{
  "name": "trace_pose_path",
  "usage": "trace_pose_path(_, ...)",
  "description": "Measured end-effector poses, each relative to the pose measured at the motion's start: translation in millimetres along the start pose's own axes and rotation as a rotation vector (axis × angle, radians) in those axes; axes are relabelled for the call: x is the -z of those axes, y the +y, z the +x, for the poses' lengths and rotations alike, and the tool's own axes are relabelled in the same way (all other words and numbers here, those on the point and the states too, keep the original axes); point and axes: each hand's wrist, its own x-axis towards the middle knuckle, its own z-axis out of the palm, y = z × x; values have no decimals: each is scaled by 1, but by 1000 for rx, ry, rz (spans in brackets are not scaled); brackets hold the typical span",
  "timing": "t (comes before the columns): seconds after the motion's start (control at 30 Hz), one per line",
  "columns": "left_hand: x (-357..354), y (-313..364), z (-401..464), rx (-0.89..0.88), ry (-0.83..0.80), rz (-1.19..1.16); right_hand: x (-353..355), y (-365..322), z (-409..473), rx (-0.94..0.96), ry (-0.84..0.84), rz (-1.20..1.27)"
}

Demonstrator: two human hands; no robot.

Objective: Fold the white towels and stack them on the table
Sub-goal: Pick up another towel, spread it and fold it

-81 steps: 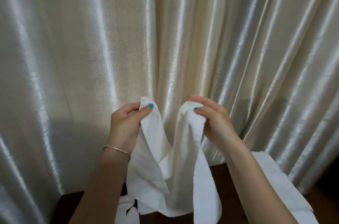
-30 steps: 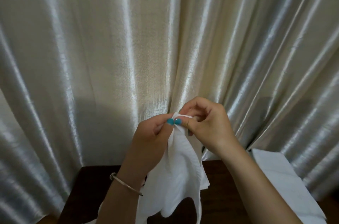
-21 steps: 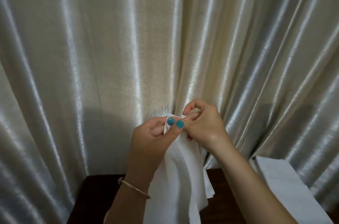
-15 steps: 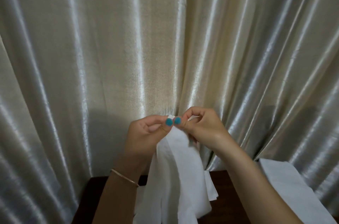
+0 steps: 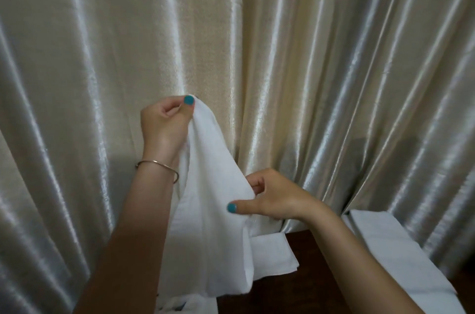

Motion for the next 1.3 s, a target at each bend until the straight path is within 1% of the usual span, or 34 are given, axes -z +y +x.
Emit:
trace_pose_path(0.1, 1, -2, 24, -42, 76, 13, 8, 5, 0, -45, -7, -183)
trace_pose_path(0.23, 7, -15, 51, -25, 134, 23, 33, 2, -7, -83, 23, -597)
trace_pose_path(0.3, 12, -20, 59, -2, 155, 32, 47, 2, -10, -61, 95, -865)
trace_pose_path(0.37, 16, -27, 64, -4, 161, 56, 62, 4, -8, -26, 208, -1133)
trace_pose_path(0.4, 16, -30, 67, -6, 166, 64, 71, 7, -7, -1, 241, -1200)
trace_pose_path(0.43, 17, -33, 69, -3, 174, 71, 80, 9, -6, 54, 251, -1211)
trace_pose_path(0.47, 17, -36, 71, 3, 187, 77, 88, 11, -7, 113, 220, -1171)
trace_pose_path(0.5, 16, -40, 73, 13, 196, 90, 95, 12, -9, 162, 162, -1034)
trace_pose_path(0.57, 15, -47, 78, 38, 203, 109, 99, 8, -15, 193, 13, -624)
trace_pose_path(0.6, 14, -50, 79, 43, 201, 116, 98, 8, -17, 204, -40, -470)
trace_pose_path(0.63, 13, -52, 80, 48, 192, 127, 96, 8, -19, 236, -82, -392)
trace_pose_path(0.7, 9, -58, 82, 51, 171, 151, 91, 9, -22, 355, -88, -389)
trace_pose_path(0.77, 7, -64, 84, 59, 164, 170, 85, 8, -25, 477, -14, -381)
trace_pose_path(0.8, 6, -66, 84, 71, 164, 178, 82, 8, -27, 513, -2, -319)
trace_pose_path(0.87, 3, -71, 85, 91, 152, 171, 72, 7, -31, 556, -34, -200)
trace_pose_path(0.9, 1, -73, 85, 90, 146, 166, 68, 8, -32, 561, -56, -193)
trace_pose_path(0.93, -1, -74, 84, 84, 148, 165, 66, 8, -32, 561, -69, -278)
trace_pose_path(0.97, -1, -75, 85, 78, 161, 158, 66, 8, -31, 563, -38, -514)
trace_pose_path(1.0, 0, -75, 88, 72, 178, 144, 68, 9, -28, 546, 31, -802)
trace_pose_path(1.03, 3, -76, 90, 64, 192, 131, 72, 10, -25, 476, 101, -1025)
trace_pose_path(1.07, 5, -75, 92, 56, 199, 130, 80, 10, -22, 362, 158, -1134)
trace_pose_path(1.1, 7, -74, 93, 45, 204, 137, 90, 10, -19, 282, 229, -1149)
trace_pose_path(1.17, 9, -72, 96, 19, 227, 142, 109, 10, -11, 241, 381, -1044)
trace_pose_path(1.23, 10, -67, 97, 12, 240, 134, 129, 12, -5, 290, 456, -746)
trace_pose_path(1.3, 12, -62, 98, -44, 207, 135, 144, 16, 1, 402, 504, -417)
